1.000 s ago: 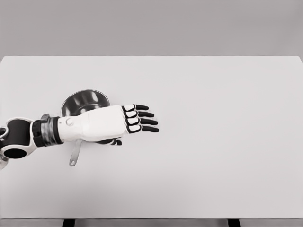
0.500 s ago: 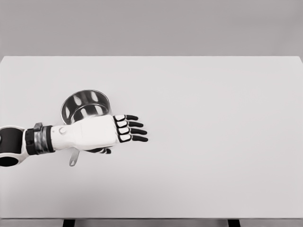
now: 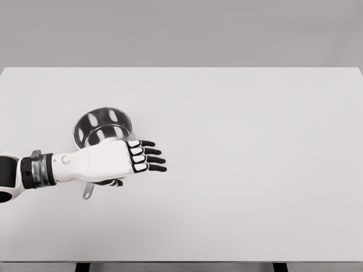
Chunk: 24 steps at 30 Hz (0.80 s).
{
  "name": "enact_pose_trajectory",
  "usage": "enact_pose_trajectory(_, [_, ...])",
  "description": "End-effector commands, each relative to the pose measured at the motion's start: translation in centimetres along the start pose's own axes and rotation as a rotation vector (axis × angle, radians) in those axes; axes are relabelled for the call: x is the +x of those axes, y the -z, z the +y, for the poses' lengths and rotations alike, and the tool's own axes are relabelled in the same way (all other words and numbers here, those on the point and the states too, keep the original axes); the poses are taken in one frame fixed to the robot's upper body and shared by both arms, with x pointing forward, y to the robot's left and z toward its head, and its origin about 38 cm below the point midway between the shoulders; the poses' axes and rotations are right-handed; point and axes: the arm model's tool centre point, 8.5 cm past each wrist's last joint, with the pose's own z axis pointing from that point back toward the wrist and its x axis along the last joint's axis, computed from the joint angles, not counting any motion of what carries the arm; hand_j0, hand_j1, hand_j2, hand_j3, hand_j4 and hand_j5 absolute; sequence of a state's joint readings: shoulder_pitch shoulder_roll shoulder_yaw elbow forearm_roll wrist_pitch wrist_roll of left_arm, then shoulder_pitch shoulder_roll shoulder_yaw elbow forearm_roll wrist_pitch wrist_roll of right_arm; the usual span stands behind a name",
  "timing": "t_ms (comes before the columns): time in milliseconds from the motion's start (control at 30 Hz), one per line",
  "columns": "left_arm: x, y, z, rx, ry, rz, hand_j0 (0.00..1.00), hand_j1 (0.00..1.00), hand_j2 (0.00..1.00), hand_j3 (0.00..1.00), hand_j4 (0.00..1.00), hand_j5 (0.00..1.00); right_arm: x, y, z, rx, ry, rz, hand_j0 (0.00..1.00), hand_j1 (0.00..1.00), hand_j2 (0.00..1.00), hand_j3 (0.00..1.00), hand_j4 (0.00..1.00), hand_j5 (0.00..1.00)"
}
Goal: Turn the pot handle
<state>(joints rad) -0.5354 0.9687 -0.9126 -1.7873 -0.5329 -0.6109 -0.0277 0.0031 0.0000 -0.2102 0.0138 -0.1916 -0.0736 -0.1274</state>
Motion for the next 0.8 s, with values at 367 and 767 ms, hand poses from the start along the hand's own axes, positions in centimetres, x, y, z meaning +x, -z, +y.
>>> enact_pose_trajectory(367, [-0.5, -2.7, -0.5, -0.057, -0.005, 0.05, 1.0, 1.0, 1.0, 1.0, 1.0, 1.0, 0.0, 0.0, 0.0, 0.0, 0.0, 0.0, 1.0, 1.0, 1.0, 1.0, 1.0, 1.0])
enact_pose_trajectory(767, [-1.2, -5.2, -0.3, -0.105, 0.011, 0.099, 1.0, 1.0, 1.0, 1.0, 1.0, 1.0, 0.0, 0.0, 0.0, 0.0, 0.0, 0.0, 1.0, 1.0, 1.0, 1.0, 1.0, 1.0])
